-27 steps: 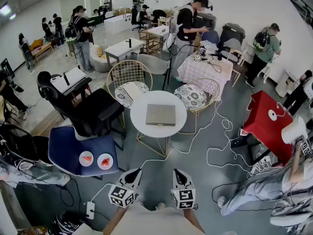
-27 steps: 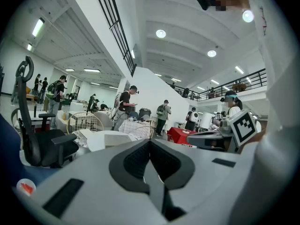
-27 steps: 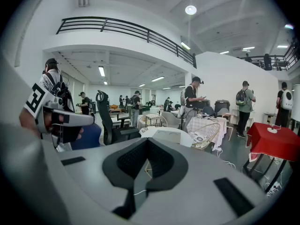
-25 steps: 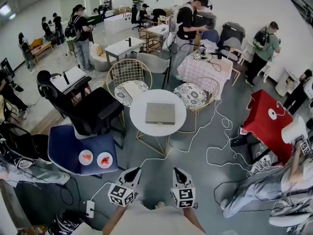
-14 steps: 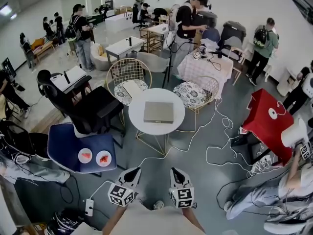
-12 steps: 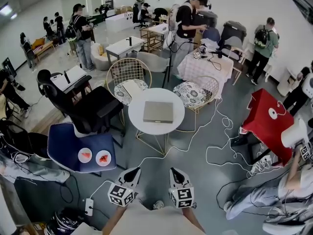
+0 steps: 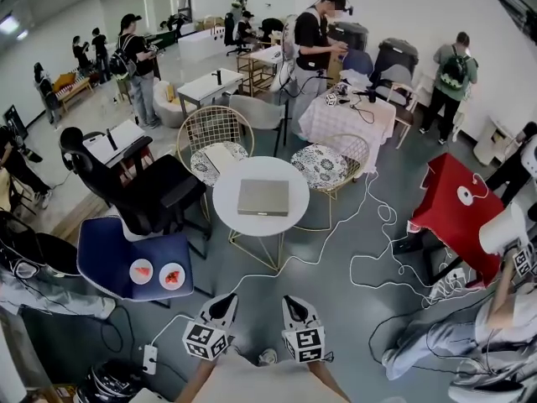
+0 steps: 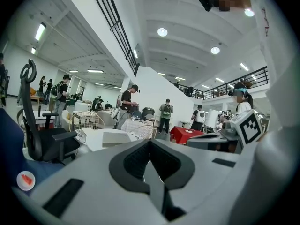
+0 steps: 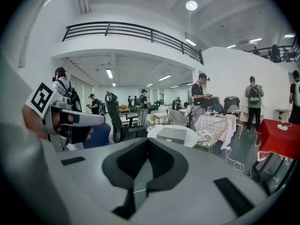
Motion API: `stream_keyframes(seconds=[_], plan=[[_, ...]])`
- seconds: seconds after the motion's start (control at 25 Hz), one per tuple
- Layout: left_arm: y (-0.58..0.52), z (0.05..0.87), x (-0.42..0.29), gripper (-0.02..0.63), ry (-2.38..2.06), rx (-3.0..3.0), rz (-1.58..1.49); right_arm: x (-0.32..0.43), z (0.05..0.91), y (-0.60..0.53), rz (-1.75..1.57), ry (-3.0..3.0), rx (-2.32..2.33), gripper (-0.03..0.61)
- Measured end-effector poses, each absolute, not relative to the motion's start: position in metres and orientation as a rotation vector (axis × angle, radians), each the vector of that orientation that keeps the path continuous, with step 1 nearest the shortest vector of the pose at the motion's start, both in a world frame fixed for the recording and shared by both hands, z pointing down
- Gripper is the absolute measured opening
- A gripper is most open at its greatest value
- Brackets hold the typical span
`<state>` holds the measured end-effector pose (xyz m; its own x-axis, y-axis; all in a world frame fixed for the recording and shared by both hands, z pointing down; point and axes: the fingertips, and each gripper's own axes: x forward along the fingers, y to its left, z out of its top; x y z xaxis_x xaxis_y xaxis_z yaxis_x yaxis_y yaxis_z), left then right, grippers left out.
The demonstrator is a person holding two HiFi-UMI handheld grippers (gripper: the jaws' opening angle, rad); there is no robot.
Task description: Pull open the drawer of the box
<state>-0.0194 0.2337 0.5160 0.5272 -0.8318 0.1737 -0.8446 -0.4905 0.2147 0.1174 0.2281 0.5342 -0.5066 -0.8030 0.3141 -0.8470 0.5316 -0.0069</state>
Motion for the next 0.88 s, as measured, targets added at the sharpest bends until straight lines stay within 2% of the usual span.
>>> stream_keyframes(seconds=[0.28,0.88], plan=[[0.235,0.525,-0.003,0.011,-1.4,2.491,0.086,0.131,0.544,0.23,0.26,-2.499,1.371,0.015],[0.219,0.528,-0.013,0.011,-1.462,2.469,0.069,0.119,0.548,0.209,0.24,-2.538,1.319,0.015]])
